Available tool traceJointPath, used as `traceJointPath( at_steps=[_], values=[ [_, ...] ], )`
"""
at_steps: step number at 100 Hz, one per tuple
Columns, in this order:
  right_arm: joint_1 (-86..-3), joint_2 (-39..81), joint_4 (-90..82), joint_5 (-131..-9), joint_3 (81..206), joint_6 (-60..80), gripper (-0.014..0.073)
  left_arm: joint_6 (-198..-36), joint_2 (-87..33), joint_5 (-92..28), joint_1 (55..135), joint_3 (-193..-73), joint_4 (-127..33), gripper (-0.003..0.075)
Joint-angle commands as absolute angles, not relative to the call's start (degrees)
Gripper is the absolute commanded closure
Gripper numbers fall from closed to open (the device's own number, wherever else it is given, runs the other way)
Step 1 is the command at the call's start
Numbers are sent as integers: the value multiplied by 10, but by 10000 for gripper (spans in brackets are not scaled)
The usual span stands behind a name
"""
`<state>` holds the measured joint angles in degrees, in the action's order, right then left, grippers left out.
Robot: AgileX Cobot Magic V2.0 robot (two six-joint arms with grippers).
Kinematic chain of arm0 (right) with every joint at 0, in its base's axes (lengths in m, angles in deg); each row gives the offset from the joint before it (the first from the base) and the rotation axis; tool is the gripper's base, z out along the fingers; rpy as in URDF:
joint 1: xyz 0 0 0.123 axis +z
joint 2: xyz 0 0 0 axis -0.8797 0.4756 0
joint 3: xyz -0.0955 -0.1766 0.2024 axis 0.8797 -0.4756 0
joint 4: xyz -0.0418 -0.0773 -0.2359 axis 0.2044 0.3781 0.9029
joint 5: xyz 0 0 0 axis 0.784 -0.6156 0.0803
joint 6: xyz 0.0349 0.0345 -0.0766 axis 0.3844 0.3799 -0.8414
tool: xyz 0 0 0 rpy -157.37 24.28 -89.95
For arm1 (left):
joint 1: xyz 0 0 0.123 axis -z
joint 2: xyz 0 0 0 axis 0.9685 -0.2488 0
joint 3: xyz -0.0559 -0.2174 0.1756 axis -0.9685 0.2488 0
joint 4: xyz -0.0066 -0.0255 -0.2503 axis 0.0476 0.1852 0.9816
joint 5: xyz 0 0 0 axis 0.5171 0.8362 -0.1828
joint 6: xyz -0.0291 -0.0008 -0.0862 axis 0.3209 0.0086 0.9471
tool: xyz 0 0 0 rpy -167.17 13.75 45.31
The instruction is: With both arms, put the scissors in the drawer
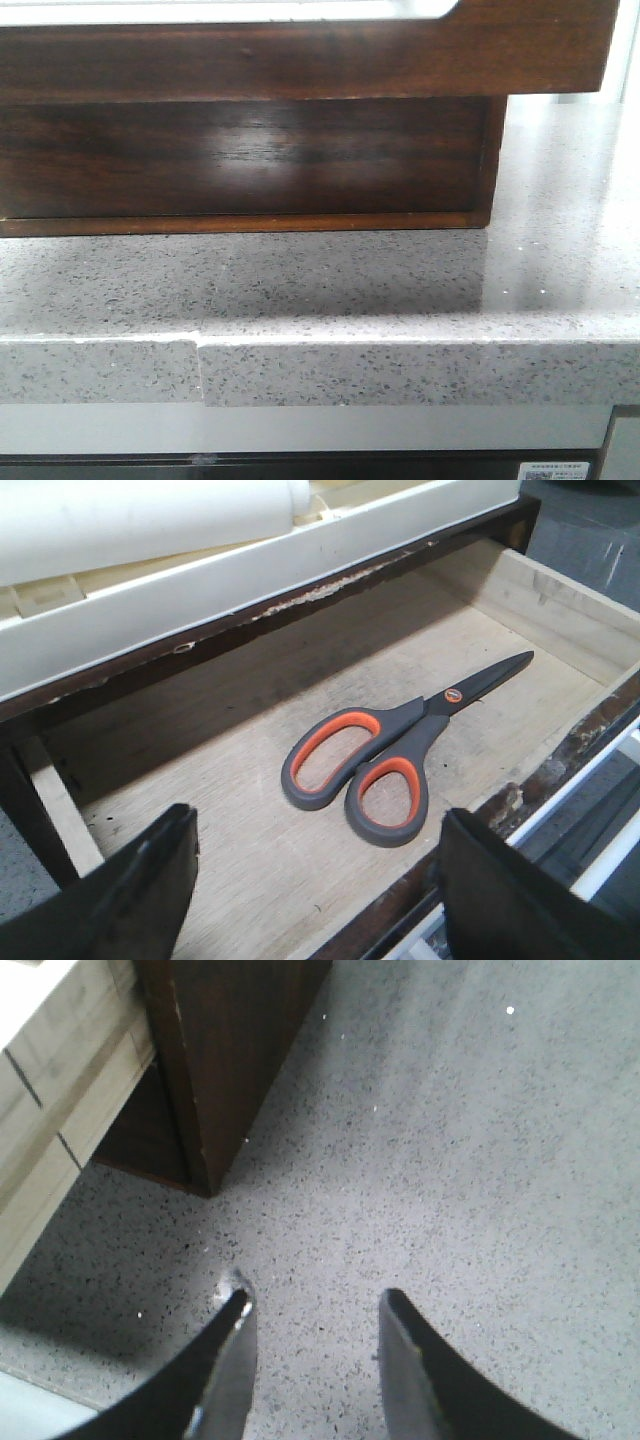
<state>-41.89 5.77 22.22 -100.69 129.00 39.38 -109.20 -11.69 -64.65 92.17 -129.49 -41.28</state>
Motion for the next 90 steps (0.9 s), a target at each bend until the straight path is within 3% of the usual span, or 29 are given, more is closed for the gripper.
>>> traceJointPath(
  at_steps=[1,15,39,52,90],
  values=[
    [-421,52,234,-958,1303,395,342,-1088,-119,-610,925,-1314,-394,251],
    [-421,52,234,-954,1303,395,403,-1088,-119,-606,925,-1314,-394,349],
    [-421,52,234,-954,1303,395,664,-1088,-119,-603,925,-1314,-394,622],
    [-421,52,237,-954,1303,395,662,-1088,-119,-604,925,-1314,-394,737],
    [-421,52,232,-966,1303,395,662,-1088,-119,-608,925,-1314,-395,741]
  ],
)
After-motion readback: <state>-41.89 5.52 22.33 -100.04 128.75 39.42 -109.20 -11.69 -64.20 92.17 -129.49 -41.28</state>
